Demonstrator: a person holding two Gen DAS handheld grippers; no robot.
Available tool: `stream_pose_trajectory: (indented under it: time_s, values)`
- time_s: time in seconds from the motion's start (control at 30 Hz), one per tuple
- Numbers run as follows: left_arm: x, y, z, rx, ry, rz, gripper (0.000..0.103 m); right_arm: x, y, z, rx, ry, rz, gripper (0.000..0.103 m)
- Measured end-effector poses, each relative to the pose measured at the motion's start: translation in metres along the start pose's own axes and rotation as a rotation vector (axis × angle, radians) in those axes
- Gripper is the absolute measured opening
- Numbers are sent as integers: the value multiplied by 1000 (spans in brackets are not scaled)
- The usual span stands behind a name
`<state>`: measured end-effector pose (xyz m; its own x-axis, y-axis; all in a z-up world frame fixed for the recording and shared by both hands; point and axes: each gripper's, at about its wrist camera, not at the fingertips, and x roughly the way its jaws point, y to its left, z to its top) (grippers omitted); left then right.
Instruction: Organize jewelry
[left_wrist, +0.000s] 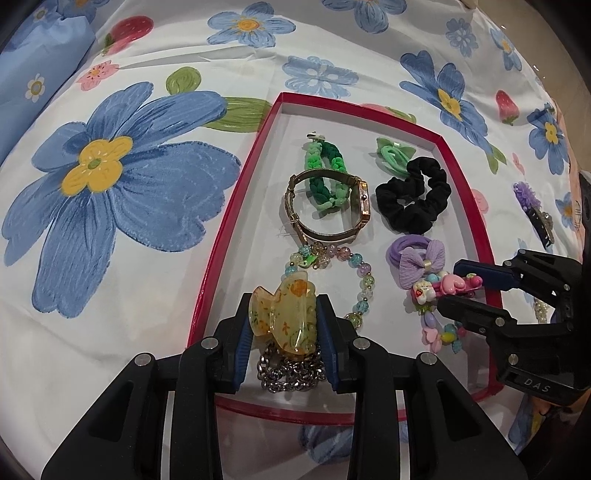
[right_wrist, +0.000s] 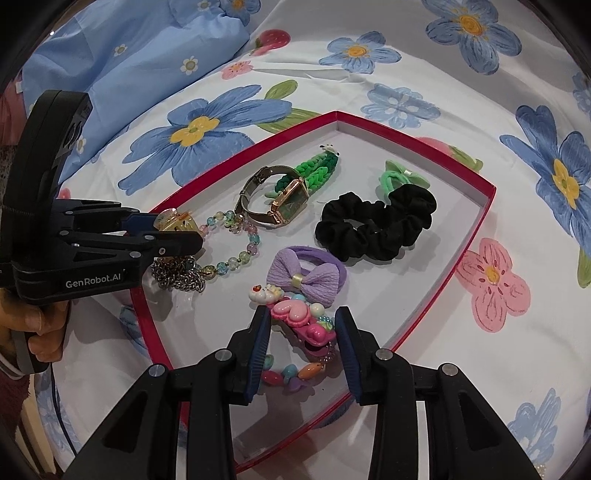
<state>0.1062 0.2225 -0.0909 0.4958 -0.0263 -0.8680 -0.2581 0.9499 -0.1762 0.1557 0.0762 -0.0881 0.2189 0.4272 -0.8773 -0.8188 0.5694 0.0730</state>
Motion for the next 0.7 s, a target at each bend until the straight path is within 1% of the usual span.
stream_pose_trajectory:
  time_s: [0.13, 0.37, 0.5, 0.67, 0.7]
  values:
    - [-3, 0, -1, 0, -6, 0, 44, 0, 0, 0, 2, -1, 8, 38]
    - [-9, 1, -1, -13, -16, -4, 49, -1, 0, 0, -8, 1, 15, 42]
    - [-16, 2, -2, -27, -29, -11, 54, -3, -1, -1, -1, -6, 21, 42]
    - [-30, 3, -4, -53, -60, -29, 64, -19, -6, -5, 37, -43, 45, 47]
    - [-33, 3, -5, -62, -66, -33, 69, -23, -7, -6, 46, -54, 47, 48]
